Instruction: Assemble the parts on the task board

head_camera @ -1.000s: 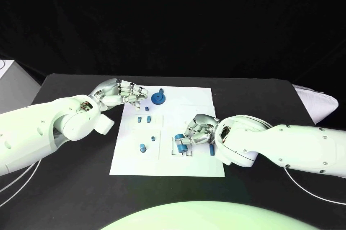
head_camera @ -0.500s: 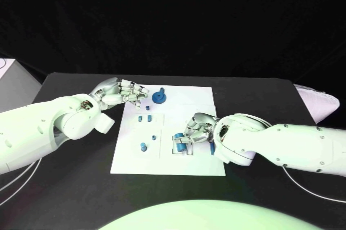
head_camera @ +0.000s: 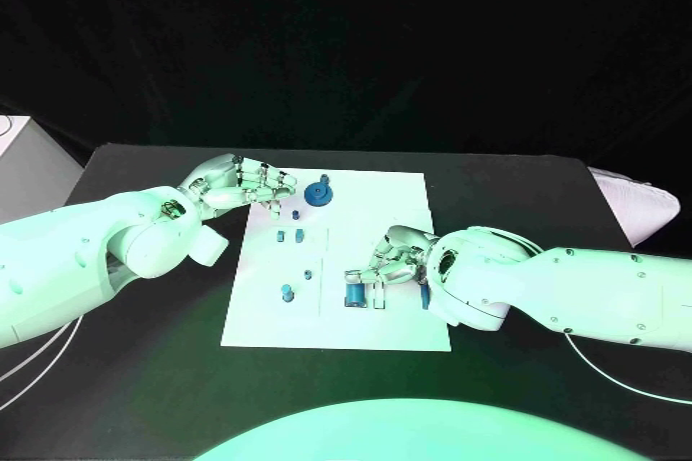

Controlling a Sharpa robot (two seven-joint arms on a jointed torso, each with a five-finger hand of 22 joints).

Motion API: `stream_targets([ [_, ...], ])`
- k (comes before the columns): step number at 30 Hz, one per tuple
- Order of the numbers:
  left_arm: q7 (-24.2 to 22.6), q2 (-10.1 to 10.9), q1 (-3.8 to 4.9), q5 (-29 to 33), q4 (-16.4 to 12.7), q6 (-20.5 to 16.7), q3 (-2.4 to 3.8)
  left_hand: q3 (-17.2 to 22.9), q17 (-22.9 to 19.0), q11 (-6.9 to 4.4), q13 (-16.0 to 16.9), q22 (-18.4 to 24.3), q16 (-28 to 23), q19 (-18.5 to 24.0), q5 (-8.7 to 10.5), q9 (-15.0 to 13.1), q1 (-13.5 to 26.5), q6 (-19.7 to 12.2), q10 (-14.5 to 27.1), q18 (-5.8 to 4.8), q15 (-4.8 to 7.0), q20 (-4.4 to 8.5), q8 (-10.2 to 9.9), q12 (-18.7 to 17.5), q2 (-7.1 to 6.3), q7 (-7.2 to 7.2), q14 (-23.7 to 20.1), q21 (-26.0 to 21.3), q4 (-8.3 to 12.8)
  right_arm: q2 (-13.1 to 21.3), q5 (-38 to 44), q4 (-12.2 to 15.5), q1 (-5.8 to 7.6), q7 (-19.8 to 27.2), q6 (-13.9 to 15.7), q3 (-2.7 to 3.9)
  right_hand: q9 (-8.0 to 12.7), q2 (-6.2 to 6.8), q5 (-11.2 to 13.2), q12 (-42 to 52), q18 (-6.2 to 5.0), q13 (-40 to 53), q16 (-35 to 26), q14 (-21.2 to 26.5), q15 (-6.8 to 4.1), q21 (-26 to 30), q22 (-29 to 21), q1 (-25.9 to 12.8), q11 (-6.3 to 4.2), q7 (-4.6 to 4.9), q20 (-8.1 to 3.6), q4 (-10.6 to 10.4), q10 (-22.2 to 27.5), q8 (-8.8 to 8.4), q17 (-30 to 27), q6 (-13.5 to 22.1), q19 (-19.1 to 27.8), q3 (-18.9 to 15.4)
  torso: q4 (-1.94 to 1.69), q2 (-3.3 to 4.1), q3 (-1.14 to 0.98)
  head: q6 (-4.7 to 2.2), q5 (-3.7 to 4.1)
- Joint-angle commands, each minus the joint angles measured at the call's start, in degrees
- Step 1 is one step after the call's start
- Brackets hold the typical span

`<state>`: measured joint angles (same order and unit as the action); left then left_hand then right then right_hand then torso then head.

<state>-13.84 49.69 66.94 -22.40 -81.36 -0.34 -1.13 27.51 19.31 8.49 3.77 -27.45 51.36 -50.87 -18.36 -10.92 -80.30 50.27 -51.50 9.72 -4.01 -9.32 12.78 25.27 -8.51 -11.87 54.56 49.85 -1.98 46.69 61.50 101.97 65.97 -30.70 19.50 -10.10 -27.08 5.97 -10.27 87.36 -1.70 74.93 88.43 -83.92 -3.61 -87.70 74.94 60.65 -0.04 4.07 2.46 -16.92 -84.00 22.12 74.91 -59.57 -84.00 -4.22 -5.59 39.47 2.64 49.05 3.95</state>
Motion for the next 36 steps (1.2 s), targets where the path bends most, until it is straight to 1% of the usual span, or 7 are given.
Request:
stream_targets([
  [1, -0.12, -0.02, 0.02, 0.40, -0.18, 0.81, 0.04, -0.03, 0.06, 0.09, 0.06, -0.05, -0.28, 0.32, -0.09, 0.08, 0.10, -0.01, 0.30, 0.80, -0.28, 0.03, 0.28, -0.28, 0.17, -0.17, -0.18, 0.22, -0.29, 0.07, 1.14, 0.25, -0.10, 0.15, -0.83, 0.00, -0.11, 0.31, 1.88, -0.39, 1.06, 12.30, 0.17, -5.25, -0.42, 0.06, 13.07, -1.75, -0.17, -0.03, -0.51, -0.07, -3.73, 0.42, 11.45, 0.46, -5.18, -1.52, -0.02, 0.00, 0.01, 0.08, -0.07],
  [11, -0.08, -0.01, 0.02, 0.40, -0.15, 0.80, 0.04, -0.03, 0.09, 0.10, 0.07, -0.02, -0.28, 0.34, -0.09, 0.12, 0.17, -0.04, 0.34, 0.81, -0.30, 0.01, 0.30, -0.29, 0.19, -0.19, -0.20, 0.18, -0.37, 0.75, 2.29, 0.48, -0.17, 0.66, 0.04, 0.00, -0.12, 0.46, 2.42, -0.46, 1.08, 12.26, 0.21, -5.27, -0.40, -0.02, 13.14, -2.12, -0.15, -0.01, -0.50, -0.08, -3.69, 0.56, 11.56, 0.59, -5.20, -2.10, -0.05, 0.00, -0.01, 0.27, -0.10],
  [17, -0.10, -0.01, 0.02, 0.40, -0.14, 0.79, 0.04, -0.03, 0.09, 0.10, 0.07, -0.02, -0.28, 0.34, -0.09, 0.12, 0.17, -0.04, 0.34, 0.81, -0.30, 0.01, 0.30, -0.29, 0.19, -0.19, -0.20, 0.18, -0.37, 1.99, 3.52, 0.85, -0.21, 4.16, 2.18, 0.00, -0.12, -0.86, 0.98, -0.49, 1.08, 12.29, 0.23, -5.30, -0.39, 0.00, 13.14, -0.82, -0.13, 0.00, -0.48, 0.08, -3.69, 0.89, 11.67, 0.85, -5.20, -1.90, -0.12, 0.03, -0.02, 0.14, -0.05],
  [23, -0.12, 0.02, 0.02, 0.40, -0.08, 0.74, 0.04, -0.03, 0.09, 0.10, 0.07, -0.02, -0.28, 0.34, -0.09, 0.12, 0.17, -0.04, 0.34, 0.81, -0.30, 0.01, 0.30, -0.29, 0.19, -0.19, -0.20, 0.18, -0.37, 3.66, 3.84, 1.78, -0.22, 13.08, 2.98, 0.00, -0.60, -0.92, 0.56, -0.67, 1.11, 12.22, 0.33, -5.37, -0.61, -0.10, 13.29, 10.18, -0.43, -0.35, -0.63, 0.65, -3.58, 2.87, 12.01, 0.92, -5.25, -1.10, 0.00, 0.01, -0.01, 0.07, -0.25],
  [26, -0.14, -0.01, 0.02, 0.40, -0.04, 0.76, 0.04, -0.03, 0.09, 0.10, 0.07, -0.02, -0.28, 0.34, -0.09, 0.12, 0.17, -0.04, 0.34, 0.81, -0.30, 0.01, 0.30, -0.29, 0.19, -0.19, -0.20, 0.18, -0.37, 3.86, 4.01, 2.16, -0.31, 15.05, 1.70, 0.00, -1.58, -0.59, 3.48, -0.30, 1.09, 12.56, 0.28, -5.35, -1.04, 0.01, 13.23, 16.03, -0.99, -1.04, -0.96, 1.60, -3.87, 4.79, 11.94, 0.00, -5.21, 0.95, 0.02, 0.00, -0.04, 0.03, -0.25],
  [31, -0.13, -0.06, 0.02, 0.40, 0.01, 0.86, 0.04, -0.03, 0.09, 0.10, 0.07, -0.02, -0.28, 0.34, -0.09, 0.12, 0.17, -0.04, 0.34, 0.81, -0.30, 0.01, 0.30, -0.29, 0.19, -0.19, -0.20, 0.18, -0.37, 3.75, 6.46, 2.52, -0.62, 15.73, -0.67, -0.01, -4.50, 0.59, 3.88, 0.71, 1.23, 13.45, 0.53, -5.51, -1.85, -0.52, 13.68, 19.63, -1.94, -2.14, -1.73, 1.25, -4.64, 8.07, 12.60, -0.30, -5.40, 2.52, -0.03, -0.01, -0.02, 0.13, -0.29],
  [36, -0.14, -0.07, 0.01, 0.40, 0.02, 0.88, 0.04, 0.00, 0.12, 0.10, 0.08, 0.01, -0.28, 0.33, -0.10, 0.16, 0.14, -0.06, 0.36, 0.82, -0.30, 0.00, 0.33, -0.28, 0.22, -0.18, -0.21, 0.15, -0.38, 3.43, 10.29, 2.56, -1.14, 14.48, -1.98, -0.01, -5.40, 1.24, 3.71, 1.52, 1.43, 14.13, 0.90, -5.71, -2.08, -1.26, 14.26, 20.69, -2.21, -2.40, -1.92, 0.88, -5.22, 8.95, 13.51, -0.29, -5.65, 3.27, -0.05, -0.03, 0.03, 0.17, -0.27],
])
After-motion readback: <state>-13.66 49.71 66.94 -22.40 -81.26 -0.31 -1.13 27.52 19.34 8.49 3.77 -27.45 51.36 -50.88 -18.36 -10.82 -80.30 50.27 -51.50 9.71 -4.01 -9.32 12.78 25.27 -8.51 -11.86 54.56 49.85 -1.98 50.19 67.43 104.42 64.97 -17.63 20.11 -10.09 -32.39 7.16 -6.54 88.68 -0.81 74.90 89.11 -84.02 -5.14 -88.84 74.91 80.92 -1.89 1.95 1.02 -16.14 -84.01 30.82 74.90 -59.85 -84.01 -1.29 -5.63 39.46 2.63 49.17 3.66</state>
